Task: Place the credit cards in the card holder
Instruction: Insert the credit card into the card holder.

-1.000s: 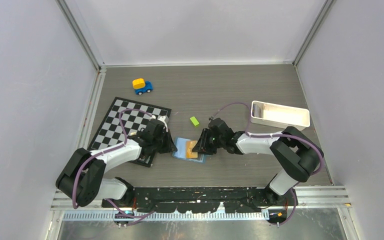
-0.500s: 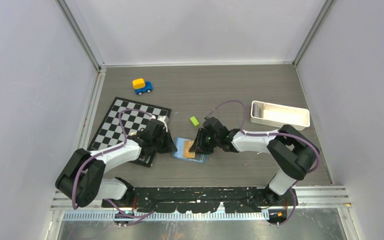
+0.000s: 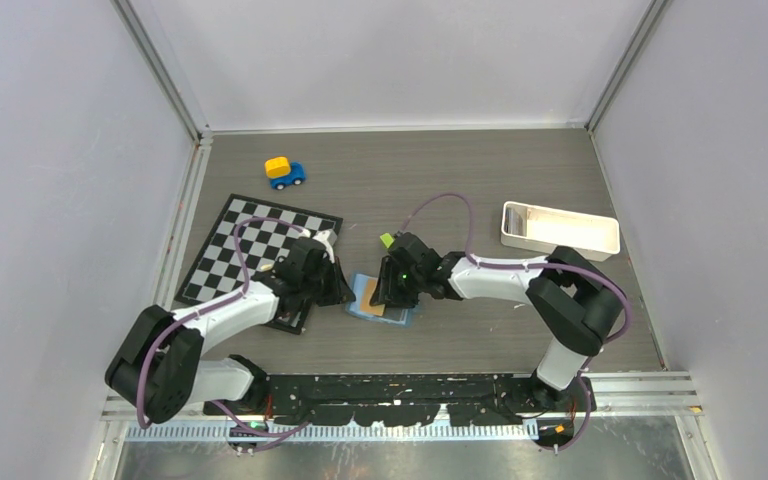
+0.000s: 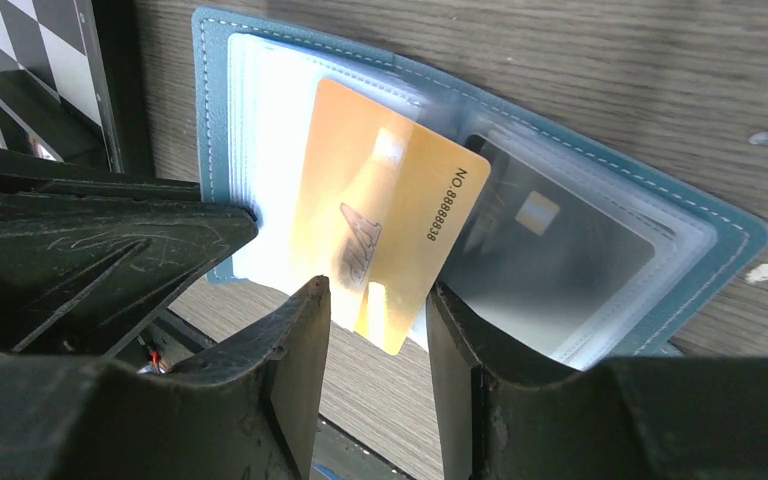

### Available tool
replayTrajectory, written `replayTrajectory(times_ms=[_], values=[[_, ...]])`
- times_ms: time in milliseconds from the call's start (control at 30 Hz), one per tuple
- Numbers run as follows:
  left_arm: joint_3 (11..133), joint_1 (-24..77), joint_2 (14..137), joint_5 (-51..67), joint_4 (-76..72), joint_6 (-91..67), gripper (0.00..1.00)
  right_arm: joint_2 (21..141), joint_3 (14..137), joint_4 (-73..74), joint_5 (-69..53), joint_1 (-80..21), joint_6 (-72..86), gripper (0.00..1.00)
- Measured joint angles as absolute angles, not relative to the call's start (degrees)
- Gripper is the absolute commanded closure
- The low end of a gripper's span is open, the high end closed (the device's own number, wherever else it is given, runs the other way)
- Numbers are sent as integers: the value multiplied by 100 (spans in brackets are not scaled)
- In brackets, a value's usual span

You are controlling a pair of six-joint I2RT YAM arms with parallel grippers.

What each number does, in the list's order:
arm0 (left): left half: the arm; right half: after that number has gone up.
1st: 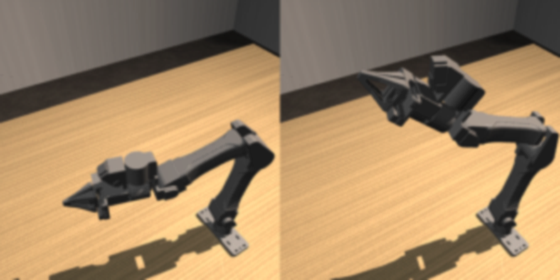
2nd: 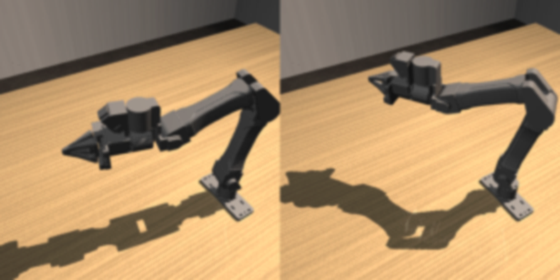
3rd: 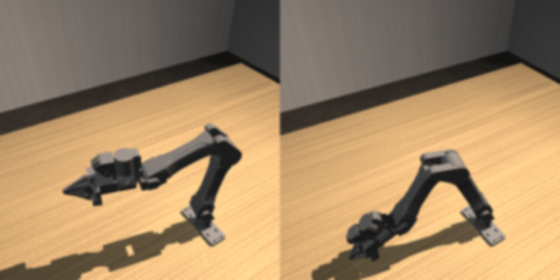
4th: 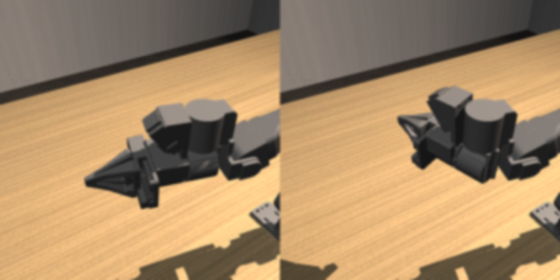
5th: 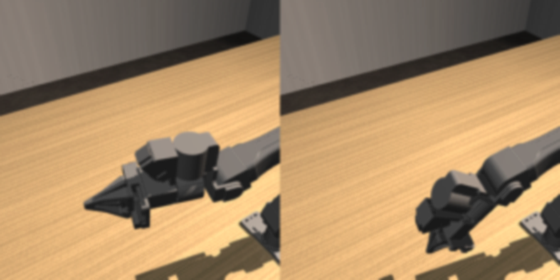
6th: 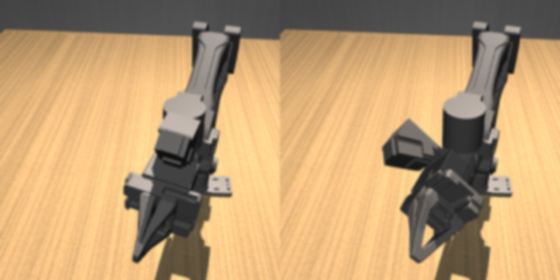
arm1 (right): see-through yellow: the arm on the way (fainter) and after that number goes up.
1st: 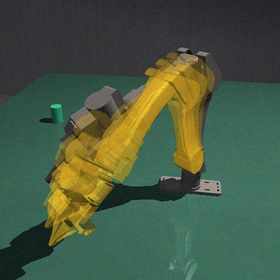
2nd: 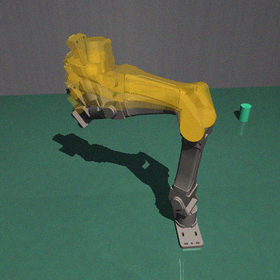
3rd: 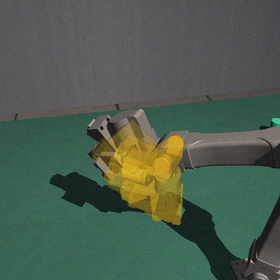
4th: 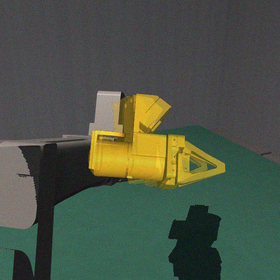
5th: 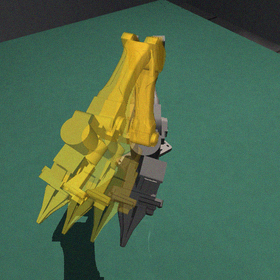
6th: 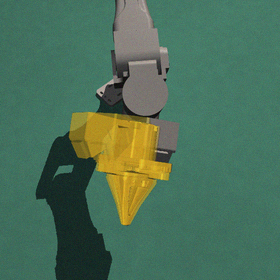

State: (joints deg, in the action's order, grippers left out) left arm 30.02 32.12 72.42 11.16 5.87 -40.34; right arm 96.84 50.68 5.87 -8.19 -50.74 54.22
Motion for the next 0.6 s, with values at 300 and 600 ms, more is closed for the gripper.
replayTrajectory(times_ms=[300,600], values=[[2930,3177,7205,1205,541,-4119,100,9813,5262,692,-823,-5166,5236,53],[2910,3175,7008,1323,543,-4128,100,9915,5264,353,-1111,-5170,4923,45]])
